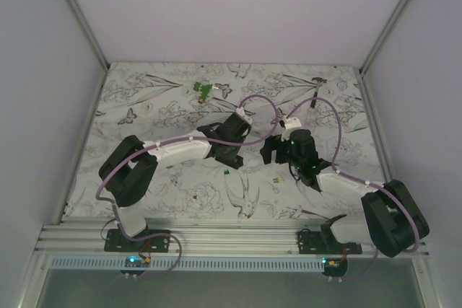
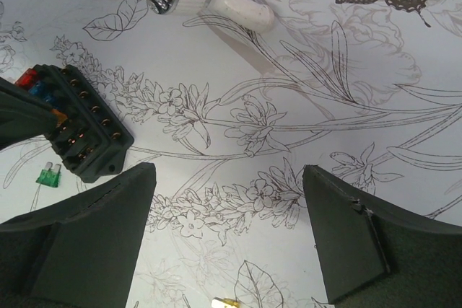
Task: Snap on the fuse box
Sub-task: Install the fuse at the fuse box base.
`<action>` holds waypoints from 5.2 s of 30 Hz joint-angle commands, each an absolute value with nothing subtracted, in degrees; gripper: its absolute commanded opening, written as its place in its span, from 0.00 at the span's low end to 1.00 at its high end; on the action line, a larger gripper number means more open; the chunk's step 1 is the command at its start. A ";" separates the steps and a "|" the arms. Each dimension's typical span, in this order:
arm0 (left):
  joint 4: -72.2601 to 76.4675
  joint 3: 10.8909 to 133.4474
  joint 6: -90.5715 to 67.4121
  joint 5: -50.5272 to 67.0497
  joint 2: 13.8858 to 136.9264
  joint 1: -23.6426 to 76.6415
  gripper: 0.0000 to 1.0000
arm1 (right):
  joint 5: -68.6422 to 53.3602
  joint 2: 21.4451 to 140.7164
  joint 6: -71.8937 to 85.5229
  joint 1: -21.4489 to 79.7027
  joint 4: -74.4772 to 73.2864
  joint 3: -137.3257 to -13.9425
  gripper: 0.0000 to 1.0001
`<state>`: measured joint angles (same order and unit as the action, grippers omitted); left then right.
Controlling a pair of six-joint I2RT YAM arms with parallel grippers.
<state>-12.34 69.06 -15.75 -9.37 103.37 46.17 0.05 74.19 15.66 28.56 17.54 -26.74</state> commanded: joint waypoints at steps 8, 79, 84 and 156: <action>-6.59 62.13 -15.04 -9.83 103.09 47.02 0.00 | -8.42 74.80 24.12 27.91 27.92 -24.11 0.89; 2.07 55.90 -19.72 -21.91 96.66 52.73 0.00 | -18.88 98.82 40.39 34.01 40.46 -30.01 0.42; 1.98 55.09 -19.82 -24.60 95.16 52.60 0.00 | -18.90 98.98 40.13 34.01 40.08 -30.04 0.42; 2.09 55.82 -25.06 -28.10 98.14 52.21 0.00 | -19.60 99.85 40.61 33.96 40.87 -29.55 0.43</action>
<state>2.61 55.53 -24.45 -26.70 96.25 52.12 -19.49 98.74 39.92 33.52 40.53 -28.97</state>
